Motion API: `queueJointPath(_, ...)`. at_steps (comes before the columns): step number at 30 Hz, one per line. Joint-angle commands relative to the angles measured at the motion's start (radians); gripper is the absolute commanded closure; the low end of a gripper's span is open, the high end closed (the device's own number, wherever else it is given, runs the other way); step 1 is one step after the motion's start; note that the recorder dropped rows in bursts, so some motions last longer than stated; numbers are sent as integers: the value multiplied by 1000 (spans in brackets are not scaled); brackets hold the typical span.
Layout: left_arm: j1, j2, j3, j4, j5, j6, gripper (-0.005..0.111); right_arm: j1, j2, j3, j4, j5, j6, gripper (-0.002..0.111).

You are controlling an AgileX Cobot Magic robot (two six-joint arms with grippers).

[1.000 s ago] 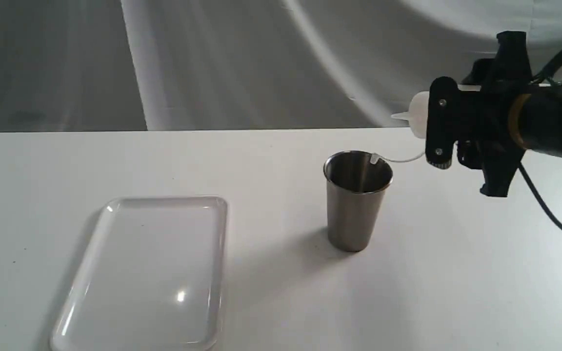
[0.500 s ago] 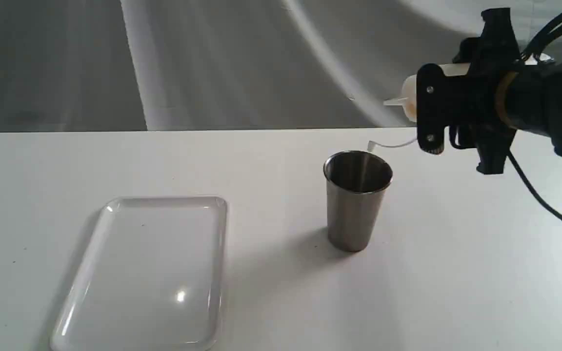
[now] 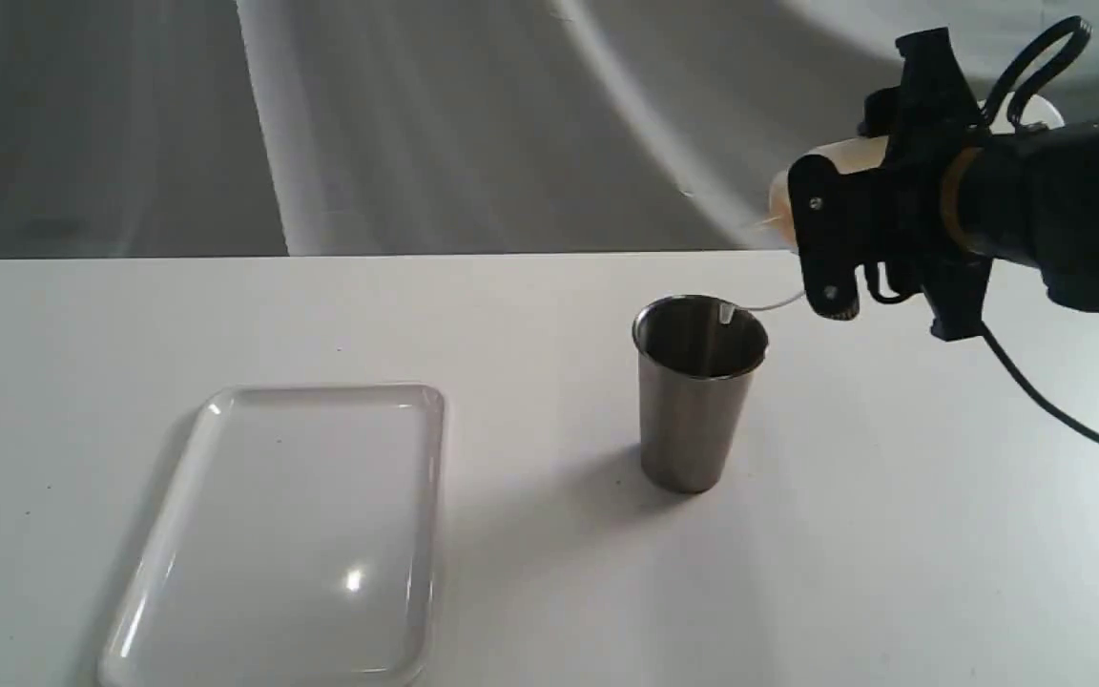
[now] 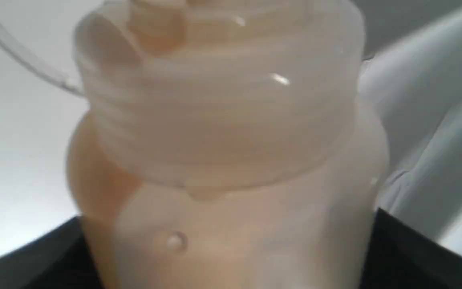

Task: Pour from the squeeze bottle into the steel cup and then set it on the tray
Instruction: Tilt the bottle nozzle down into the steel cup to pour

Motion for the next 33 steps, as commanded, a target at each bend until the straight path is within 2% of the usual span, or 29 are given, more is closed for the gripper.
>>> queueJointPath(1,-5,-5,4,1,-2,-4,98,1,0,-9,-11,25,-43,99)
queueJointPath(7,-10,-5,4,1,-2,-4,98,1,2,-9,-11,25,-113,99)
queueJointPath(33,-13,-5,4,1,-2,-5,98,22,33,-79,-11,32,-186,99)
